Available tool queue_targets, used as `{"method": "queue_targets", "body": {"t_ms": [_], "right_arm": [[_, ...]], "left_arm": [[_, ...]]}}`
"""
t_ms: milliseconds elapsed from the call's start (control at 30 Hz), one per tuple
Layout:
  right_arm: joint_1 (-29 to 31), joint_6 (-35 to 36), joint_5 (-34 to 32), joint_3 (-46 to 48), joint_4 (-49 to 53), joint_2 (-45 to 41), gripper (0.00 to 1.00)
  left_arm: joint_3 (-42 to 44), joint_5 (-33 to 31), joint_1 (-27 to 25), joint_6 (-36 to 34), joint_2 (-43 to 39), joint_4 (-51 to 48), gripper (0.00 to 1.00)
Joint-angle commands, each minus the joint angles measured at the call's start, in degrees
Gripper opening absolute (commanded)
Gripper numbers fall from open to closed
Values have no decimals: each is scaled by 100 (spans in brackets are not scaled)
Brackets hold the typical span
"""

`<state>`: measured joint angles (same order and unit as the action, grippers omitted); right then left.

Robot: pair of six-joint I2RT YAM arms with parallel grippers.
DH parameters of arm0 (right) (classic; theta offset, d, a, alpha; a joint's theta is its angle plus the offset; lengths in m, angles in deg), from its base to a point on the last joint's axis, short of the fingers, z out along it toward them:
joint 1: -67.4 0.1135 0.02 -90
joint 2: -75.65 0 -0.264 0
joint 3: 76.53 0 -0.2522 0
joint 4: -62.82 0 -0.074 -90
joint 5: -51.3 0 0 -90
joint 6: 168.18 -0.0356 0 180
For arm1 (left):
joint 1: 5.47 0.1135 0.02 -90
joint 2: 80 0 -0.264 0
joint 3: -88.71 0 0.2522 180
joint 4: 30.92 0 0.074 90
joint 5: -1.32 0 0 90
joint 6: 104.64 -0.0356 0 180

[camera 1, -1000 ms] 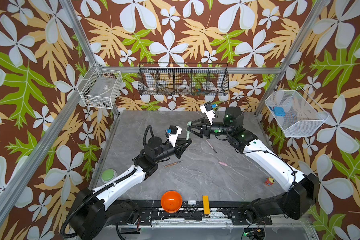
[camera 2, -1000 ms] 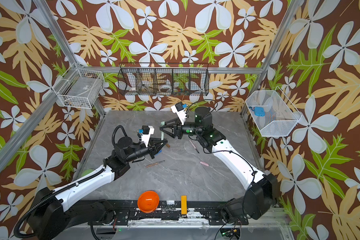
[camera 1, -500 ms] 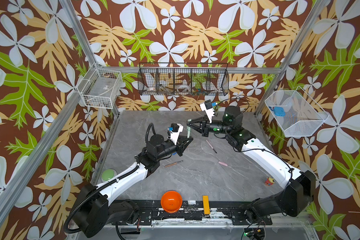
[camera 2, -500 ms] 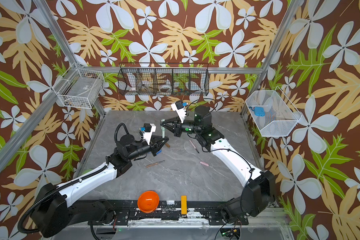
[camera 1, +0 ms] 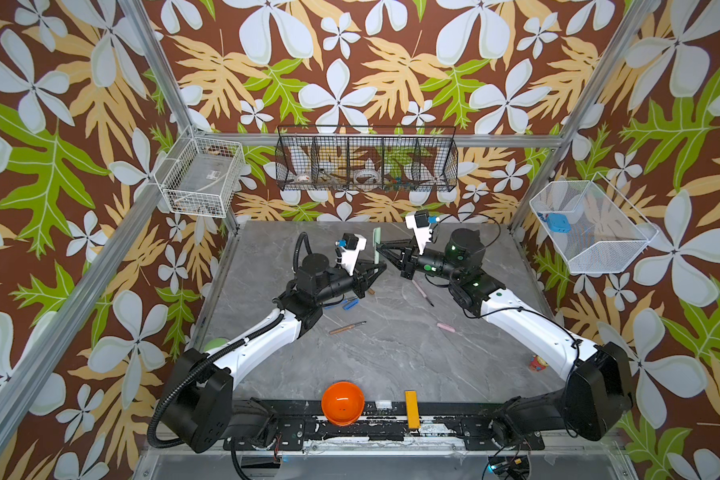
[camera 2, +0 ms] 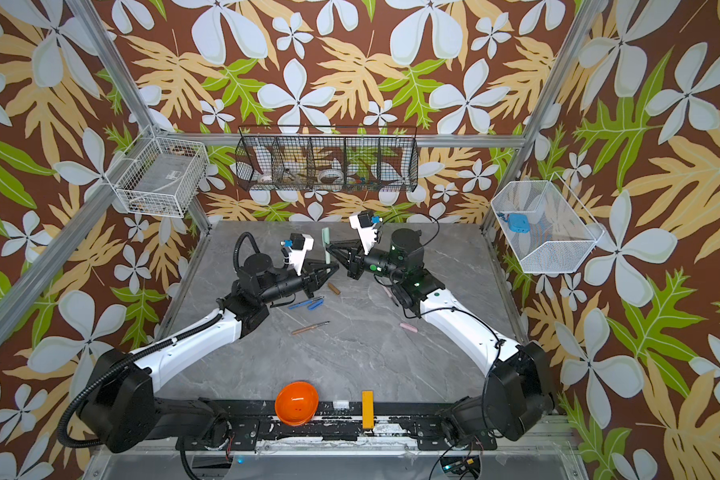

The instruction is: Insert the pens into the pen caps

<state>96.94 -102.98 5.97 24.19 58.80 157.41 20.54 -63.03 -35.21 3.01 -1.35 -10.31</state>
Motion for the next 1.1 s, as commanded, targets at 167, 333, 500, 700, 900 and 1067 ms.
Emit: {"method": "queue_targets", "body": {"t_ms": [167,333,500,700,900,1067], "right_arm": [[-307,-146,130,-580,1040,-90,0],[-454,373,-12,-938,1673,-101,22],[-553,856,355,-1128,2353,-152,44],[-458,810,539,-946,2178,-237,52],[-299,563,597,-789,1592,-145,54],[-289,533,426,-820,1490,40,48]], "left_arm": [[145,-688,-513,-820,-237,469,0],[844,-530,-551,-371,-355,580,0],[1038,-597,-551,-399,-524,266,0],[750,-332,-551,-406,-319,30,0],[592,14,-551,-280,-51,-8,0],[557,118,-592,-296,10,-132,0]]}}
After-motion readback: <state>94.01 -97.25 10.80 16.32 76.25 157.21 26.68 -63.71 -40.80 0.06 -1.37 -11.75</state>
